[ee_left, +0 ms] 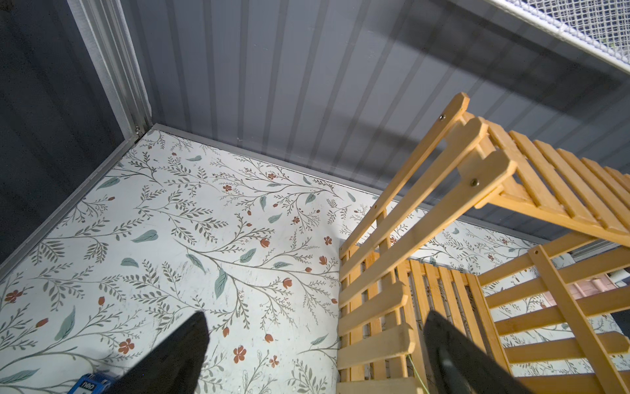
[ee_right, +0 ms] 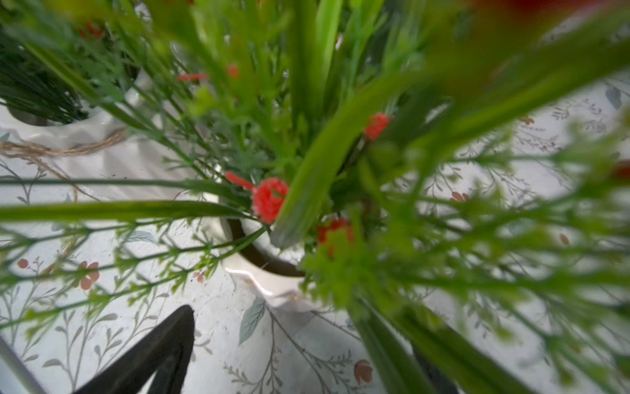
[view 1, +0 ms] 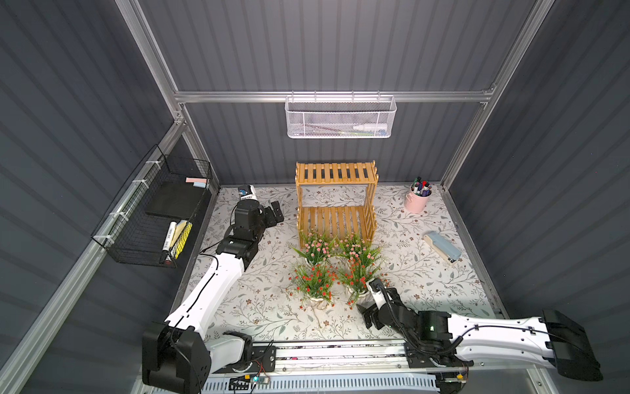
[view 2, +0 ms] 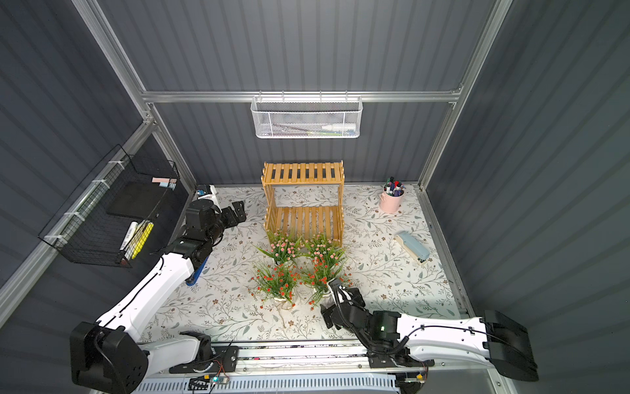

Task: Place the baby's breath potted plants on the rack by color
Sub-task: Pick up the baby's breath potted plant from the center of the board.

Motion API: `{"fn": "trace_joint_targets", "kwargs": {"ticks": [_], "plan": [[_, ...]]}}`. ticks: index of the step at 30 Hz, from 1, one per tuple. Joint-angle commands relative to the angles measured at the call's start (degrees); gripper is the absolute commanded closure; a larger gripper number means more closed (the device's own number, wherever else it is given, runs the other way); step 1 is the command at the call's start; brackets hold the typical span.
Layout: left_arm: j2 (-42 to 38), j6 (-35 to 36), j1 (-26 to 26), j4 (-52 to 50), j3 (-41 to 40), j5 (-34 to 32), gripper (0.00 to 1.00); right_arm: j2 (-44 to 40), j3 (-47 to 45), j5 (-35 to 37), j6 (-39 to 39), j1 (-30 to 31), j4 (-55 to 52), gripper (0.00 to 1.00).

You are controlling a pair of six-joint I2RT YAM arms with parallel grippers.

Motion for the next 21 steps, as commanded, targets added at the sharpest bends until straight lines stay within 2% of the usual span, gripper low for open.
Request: {"fn": "trace_joint_targets", "kwargs": {"ticks": [1,5,9,12,21], "plan": [[-0.80,-0.86,-0.29,-1.13,0.98,-0.04,0.01,-0.11,-1.48,-2.64,-6.47,-3.30,9.71,0.01],[-0.41,-1.34,-0.29,-1.36,1.38,-0.19,0.01,1.91,-2.64,-4.53,-9.06,-6.51,14.88,0.01],[0.13,-2.04,-0.29,-1.78,1.96,-0.11,0.00,4.48,-2.49,-9.36,-11.20,-10.05,18.84,0.01],[0.40,-2.22,-0.37,-2.16,2.40,-0.09,0.01,7.81,-0.35,-11.03,-12.04,-11.19,18.13,0.01],[0.57,-1.89,-0.38,-3.43,3.38,-0.88,0.01,17.53,1.28,-14.04,-14.53,-13.19,28.13,0.01]]}}
